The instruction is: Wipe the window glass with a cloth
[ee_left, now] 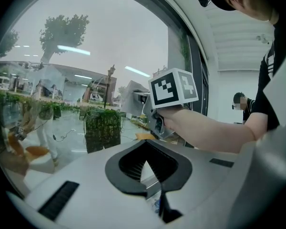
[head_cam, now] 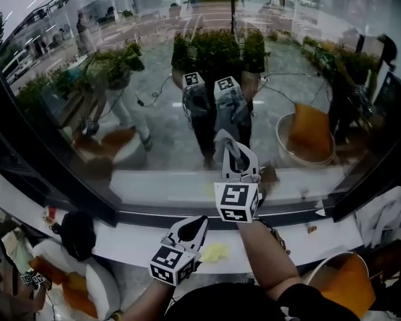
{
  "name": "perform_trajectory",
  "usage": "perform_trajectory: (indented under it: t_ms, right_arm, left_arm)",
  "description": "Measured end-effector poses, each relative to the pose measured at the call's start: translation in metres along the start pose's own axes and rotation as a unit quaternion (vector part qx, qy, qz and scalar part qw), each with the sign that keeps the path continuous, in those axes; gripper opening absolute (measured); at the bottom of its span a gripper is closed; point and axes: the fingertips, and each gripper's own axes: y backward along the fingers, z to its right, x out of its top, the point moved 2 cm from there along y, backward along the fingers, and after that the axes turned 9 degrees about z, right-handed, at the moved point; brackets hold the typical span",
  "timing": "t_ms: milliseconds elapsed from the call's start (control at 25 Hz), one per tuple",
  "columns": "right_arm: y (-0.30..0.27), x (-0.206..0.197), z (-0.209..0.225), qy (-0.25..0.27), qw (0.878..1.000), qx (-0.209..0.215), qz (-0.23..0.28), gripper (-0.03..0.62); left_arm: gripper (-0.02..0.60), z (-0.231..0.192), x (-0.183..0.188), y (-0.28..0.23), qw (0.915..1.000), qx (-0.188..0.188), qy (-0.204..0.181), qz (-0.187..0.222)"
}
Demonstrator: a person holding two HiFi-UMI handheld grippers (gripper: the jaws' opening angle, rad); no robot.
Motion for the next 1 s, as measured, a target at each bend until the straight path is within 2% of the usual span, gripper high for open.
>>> perform_trajectory:
  t_ms: [160,400,560,1000]
  right_arm:
    - [-0.002,-0.007,0.012,0.014,1.000,-0.015,-0.004,0.041]
    - [0.004,-0.022,0.057,0.012,0.999,-0.037,-0.012,0.041]
    - [0.005,-0.028,0.071,0.014,0.998,-0.051,-0.017,0.041]
    - [0.032,-0.046,0.150,0.025,0.994,-0.101,-0.038,0.041]
  left_arm:
    - [0.007,0.001,0.000,-0.007,1.0000,-0.004,-0.001,-0.002]
    - [0.007,0.022,0.000,-0.031,0.9998,-0.018,-0.001,-0.008]
    - [0.006,0.023,-0.001,-0.039,0.9994,-0.033,-0.003,-0.013]
    - [0.006,0.061,0.004,-0.081,0.9964,-0.082,-0.009,-0.022]
